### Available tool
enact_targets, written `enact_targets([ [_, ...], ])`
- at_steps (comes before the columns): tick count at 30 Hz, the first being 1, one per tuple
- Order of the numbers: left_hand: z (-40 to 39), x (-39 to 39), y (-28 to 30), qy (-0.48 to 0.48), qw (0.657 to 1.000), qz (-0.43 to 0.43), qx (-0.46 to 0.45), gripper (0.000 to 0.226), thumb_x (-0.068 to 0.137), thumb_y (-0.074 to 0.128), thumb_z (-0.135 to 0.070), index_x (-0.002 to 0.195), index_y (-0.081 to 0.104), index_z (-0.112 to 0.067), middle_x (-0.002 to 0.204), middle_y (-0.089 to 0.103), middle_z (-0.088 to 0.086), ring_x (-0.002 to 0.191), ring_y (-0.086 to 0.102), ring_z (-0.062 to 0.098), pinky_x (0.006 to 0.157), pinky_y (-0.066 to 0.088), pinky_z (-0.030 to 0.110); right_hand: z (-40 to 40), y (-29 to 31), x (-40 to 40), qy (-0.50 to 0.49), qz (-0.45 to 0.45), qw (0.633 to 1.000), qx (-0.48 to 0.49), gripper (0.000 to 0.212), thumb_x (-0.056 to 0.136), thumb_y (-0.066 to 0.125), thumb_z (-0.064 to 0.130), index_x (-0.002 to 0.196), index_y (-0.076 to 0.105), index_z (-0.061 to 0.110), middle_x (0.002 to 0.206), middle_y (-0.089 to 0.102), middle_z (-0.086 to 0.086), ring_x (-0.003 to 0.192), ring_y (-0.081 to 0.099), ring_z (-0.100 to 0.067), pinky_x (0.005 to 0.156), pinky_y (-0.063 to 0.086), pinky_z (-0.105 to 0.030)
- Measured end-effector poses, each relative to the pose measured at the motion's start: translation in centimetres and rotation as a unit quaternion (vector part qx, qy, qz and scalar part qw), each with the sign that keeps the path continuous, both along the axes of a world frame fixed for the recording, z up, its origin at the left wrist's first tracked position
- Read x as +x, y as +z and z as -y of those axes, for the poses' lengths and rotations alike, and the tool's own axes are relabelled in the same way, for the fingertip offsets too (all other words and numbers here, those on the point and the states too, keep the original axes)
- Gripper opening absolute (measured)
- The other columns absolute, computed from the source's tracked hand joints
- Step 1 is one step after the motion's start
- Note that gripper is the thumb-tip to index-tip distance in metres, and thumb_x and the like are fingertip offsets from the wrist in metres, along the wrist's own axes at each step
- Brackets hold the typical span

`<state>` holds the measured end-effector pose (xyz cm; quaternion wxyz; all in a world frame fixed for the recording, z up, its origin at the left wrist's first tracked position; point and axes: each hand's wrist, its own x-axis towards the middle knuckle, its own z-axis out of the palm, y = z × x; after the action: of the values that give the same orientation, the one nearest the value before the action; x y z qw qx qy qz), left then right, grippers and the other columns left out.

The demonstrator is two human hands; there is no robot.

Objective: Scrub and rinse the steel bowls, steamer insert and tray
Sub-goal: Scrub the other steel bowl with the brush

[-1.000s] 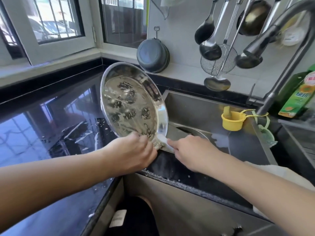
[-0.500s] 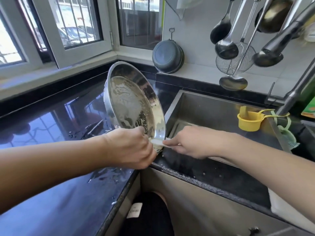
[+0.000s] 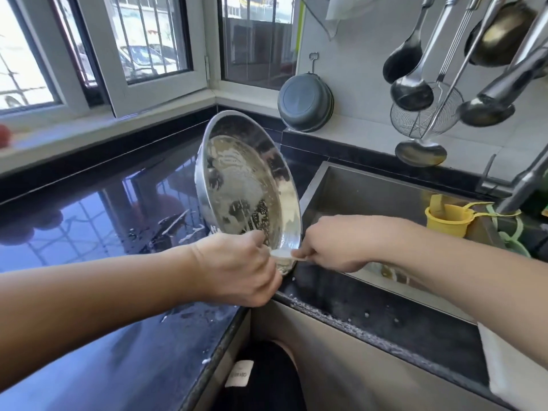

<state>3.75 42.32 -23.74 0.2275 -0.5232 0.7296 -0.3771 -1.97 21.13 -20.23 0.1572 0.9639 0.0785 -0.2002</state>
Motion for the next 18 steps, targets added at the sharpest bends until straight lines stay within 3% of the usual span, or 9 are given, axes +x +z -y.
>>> enact_targets([
  [2,-0.2,-0.2,0.0,0.003,1.000,0.004,0.003,0.016,0.082,0.055,-0.005,0.069,0.053,-0.015,0.055,0.050,0.003,0.050,0.039,0.016,0.056,0.030,0.029,-0.2,0.6,0.5,-0.025,0.000,0.999,-0.025,0.038,0.103,0.046,0.020,0.135,0.062,0.032,0.117,0.068,-0.005,0.086,0.054,-0.025,0.080,0.053,-0.034],
  [5,0.1,-0.1,0.6,0.013,1.000,0.001,-0.006,0.017,0.079,0.057,-0.005,0.068,0.052,-0.016,0.054,0.049,0.001,0.047,0.042,0.016,0.059,0.025,0.031,-0.5,0.4,2.2,-0.090,0.111,0.988,-0.063,0.048,0.092,0.048,0.002,0.131,0.065,0.022,0.114,0.064,-0.009,0.086,0.060,-0.031,0.069,0.050,-0.037],
  [8,0.5,0.2,0.9,0.021,0.999,-0.012,-0.032,0.018,0.077,0.052,-0.001,0.068,0.050,-0.016,0.052,0.047,0.000,0.045,0.046,0.016,0.059,0.024,0.031,-1.1,-0.5,3.6,-0.110,0.152,0.981,-0.039,0.053,0.092,0.043,-0.001,0.136,0.060,0.022,0.115,0.062,-0.011,0.090,0.060,-0.034,0.066,0.046,-0.040],
  [11,0.3,0.7,0.4,0.013,0.999,-0.030,-0.036,0.018,0.078,0.054,-0.001,0.069,0.050,-0.015,0.053,0.046,0.000,0.045,0.045,0.016,0.057,0.031,0.030,-1.5,-1.0,2.8,-0.125,0.104,0.987,-0.011,0.047,0.092,0.044,0.001,0.132,0.061,0.017,0.100,0.059,-0.008,0.075,0.052,-0.026,0.063,0.045,-0.035],
  [13,-0.1,0.9,0.2,0.013,0.999,-0.036,-0.033,0.017,0.080,0.055,-0.002,0.069,0.052,-0.015,0.054,0.047,0.001,0.046,0.046,0.017,0.058,0.035,0.030,-1.2,-0.6,1.3,-0.106,0.039,0.993,0.018,0.035,0.097,0.048,0.012,0.127,0.065,0.019,0.093,0.059,-0.006,0.079,0.057,-0.025,0.068,0.051,-0.034],
  [16,-0.6,0.9,-0.3,0.016,0.999,-0.025,-0.028,0.017,0.082,0.057,-0.004,0.070,0.054,-0.015,0.055,0.047,0.000,0.047,0.046,0.017,0.060,0.028,0.032,-1.0,0.7,-0.9,-0.079,-0.032,0.992,0.089,0.033,0.104,0.045,0.025,0.130,0.065,0.029,0.114,0.069,-0.002,0.103,0.062,-0.026,0.091,0.054,-0.039],
  [18,-1.0,0.9,-0.6,0.020,0.999,-0.025,-0.020,0.018,0.082,0.059,-0.006,0.069,0.053,-0.016,0.055,0.047,-0.001,0.047,0.044,0.017,0.061,0.023,0.034,-1.1,1.0,-0.8,-0.077,-0.032,0.995,0.053,0.036,0.102,0.046,0.020,0.132,0.065,0.030,0.114,0.068,-0.004,0.101,0.062,-0.028,0.088,0.054,-0.038],
])
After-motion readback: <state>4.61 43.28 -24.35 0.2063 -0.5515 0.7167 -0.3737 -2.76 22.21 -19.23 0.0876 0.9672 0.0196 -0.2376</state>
